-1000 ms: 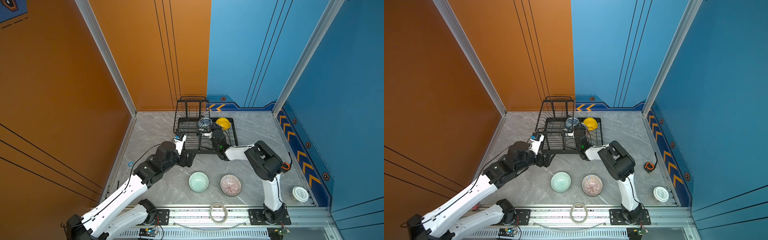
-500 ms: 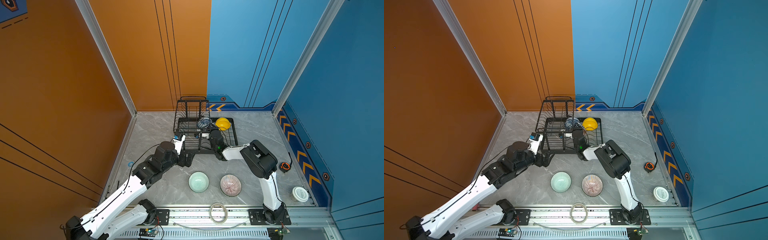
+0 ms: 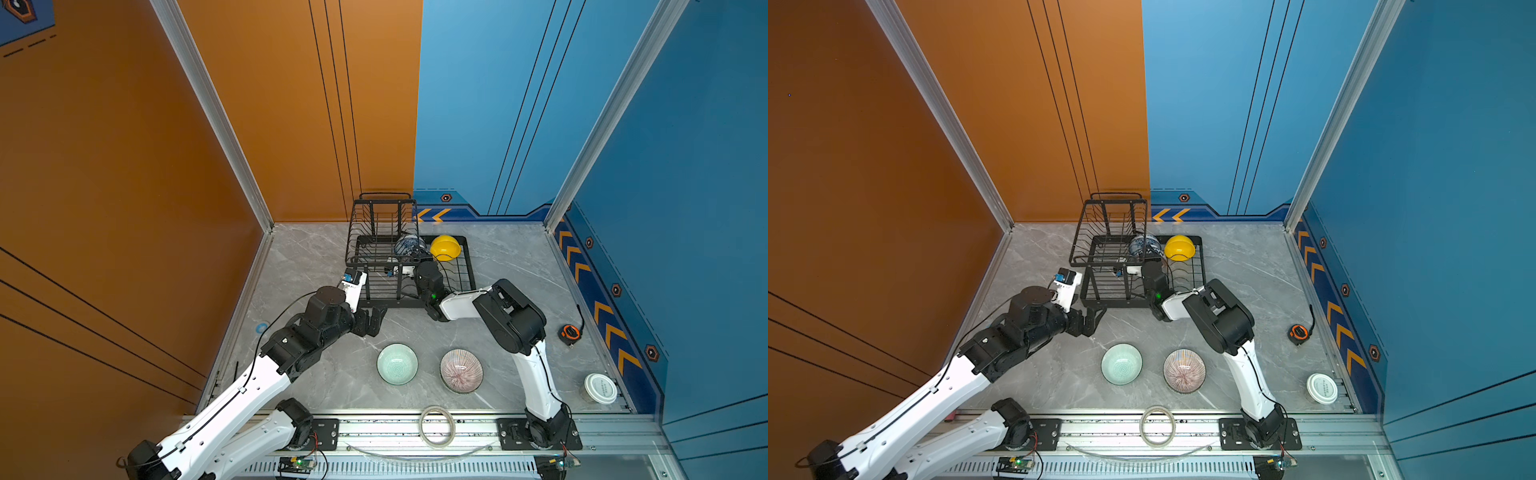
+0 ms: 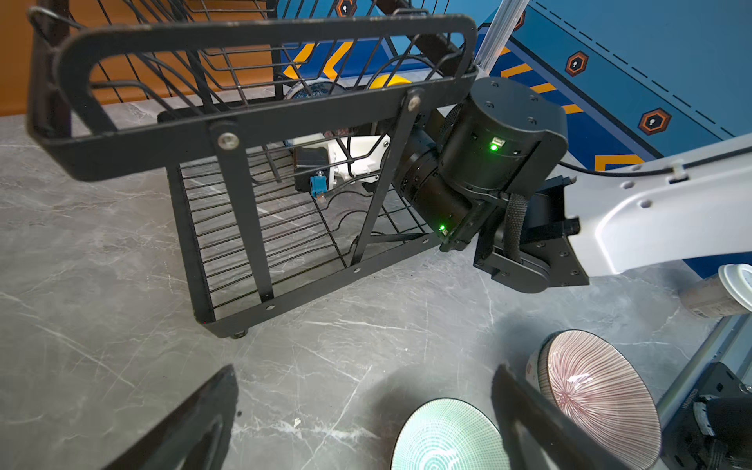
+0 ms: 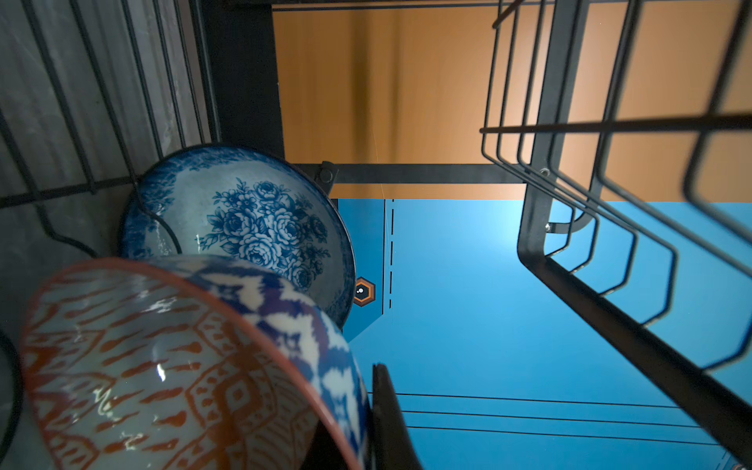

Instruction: Load the bowls into the dish rack

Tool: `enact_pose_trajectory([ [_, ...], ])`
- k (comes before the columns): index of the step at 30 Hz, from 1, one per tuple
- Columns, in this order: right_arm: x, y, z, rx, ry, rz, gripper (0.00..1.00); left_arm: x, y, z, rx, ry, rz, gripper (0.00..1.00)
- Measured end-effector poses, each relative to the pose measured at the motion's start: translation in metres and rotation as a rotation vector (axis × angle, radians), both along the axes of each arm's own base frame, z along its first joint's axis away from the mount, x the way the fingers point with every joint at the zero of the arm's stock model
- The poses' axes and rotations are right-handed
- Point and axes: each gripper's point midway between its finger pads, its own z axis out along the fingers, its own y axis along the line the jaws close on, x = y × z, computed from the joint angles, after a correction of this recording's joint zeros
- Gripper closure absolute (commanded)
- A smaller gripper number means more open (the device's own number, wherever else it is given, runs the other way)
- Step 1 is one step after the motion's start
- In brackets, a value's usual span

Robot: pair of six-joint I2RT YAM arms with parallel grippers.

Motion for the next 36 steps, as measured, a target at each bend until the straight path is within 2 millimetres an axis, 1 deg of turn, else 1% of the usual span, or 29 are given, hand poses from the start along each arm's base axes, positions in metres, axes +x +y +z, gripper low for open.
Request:
enact_pose_trajectory([
  [8, -0.002, 0.005, 0.003, 0.023, -0.008, 0.018, 1.00, 0.001, 0.003, 0.000, -0.003, 0.000, 0.009, 0.02],
  [12, -0.005, 0.009, 0.002, 0.047, -0.011, 0.033, 1.00, 0.000, 0.004, -0.005, 0.001, 0.009, 0.009, 0.02],
  [19, -0.013, 0.017, -0.004, 0.062, 0.004, 0.066, 1.00, 0.000, 0.005, -0.006, 0.001, 0.011, 0.010, 0.02],
  [36, -0.013, 0.017, -0.004, 0.072, -0.006, 0.066, 1.00, -0.001, 0.005, -0.006, -0.005, 0.013, 0.005, 0.02],
])
